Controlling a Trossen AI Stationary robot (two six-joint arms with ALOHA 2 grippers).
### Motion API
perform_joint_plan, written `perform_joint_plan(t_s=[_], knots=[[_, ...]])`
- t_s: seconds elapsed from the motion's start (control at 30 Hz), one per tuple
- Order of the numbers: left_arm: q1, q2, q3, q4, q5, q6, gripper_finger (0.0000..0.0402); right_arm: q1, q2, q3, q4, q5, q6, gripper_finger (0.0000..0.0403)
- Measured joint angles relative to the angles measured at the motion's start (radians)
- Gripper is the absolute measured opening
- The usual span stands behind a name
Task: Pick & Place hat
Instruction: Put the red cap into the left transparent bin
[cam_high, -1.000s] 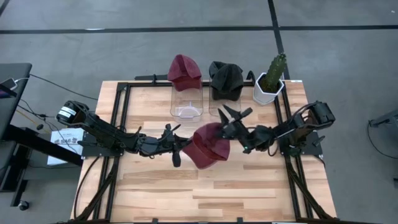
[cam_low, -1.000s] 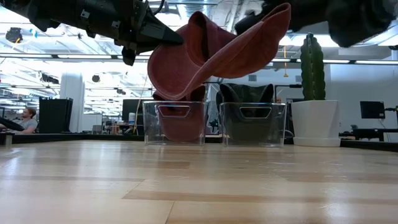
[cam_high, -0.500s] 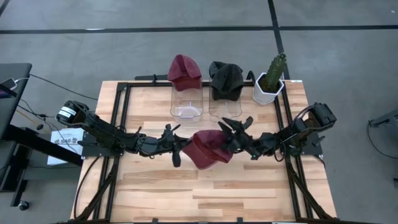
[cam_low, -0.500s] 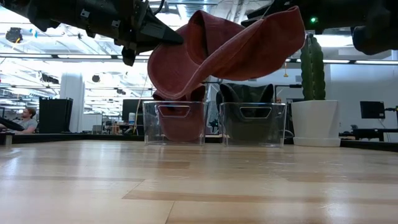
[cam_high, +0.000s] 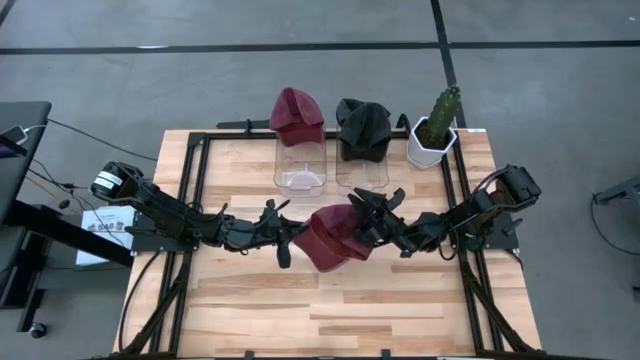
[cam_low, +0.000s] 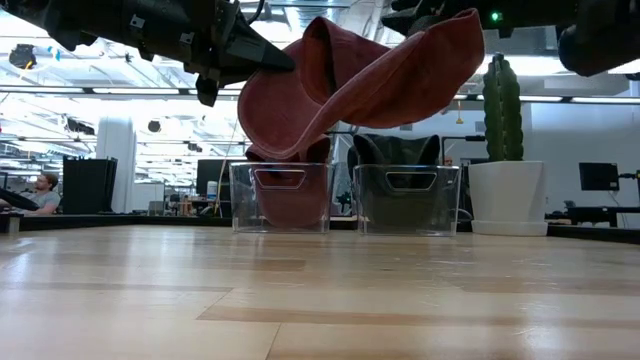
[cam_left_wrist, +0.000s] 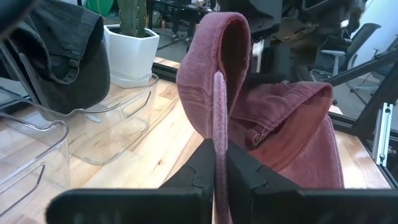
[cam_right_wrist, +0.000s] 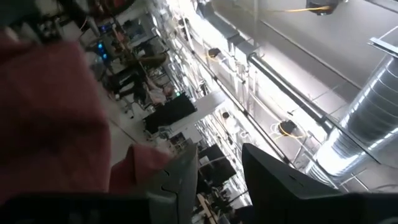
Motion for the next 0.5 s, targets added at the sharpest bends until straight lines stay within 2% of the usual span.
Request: perform_joint_plan(t_s=[0.13, 0.27, 0.5], knots=[[0.002, 0.0, 0.0, 0.0, 0.0, 0.0, 0.0019, 0.0, -0.012, 0.035, 0.001, -0.04, 0.033, 0.0118], [0.007, 0.0, 0.0, -0.003, -0.007, 0.001, 0.0019, 0.0, -0.036, 0.101, 0.001, -0.024, 0.113, 0.0118], [0.021, 0.001, -0.003, -0.07, -0.124, 0.003, 0.0019, 0.026, -0.122, 0.181, 0.001, 0.167, 0.303, 0.0118]])
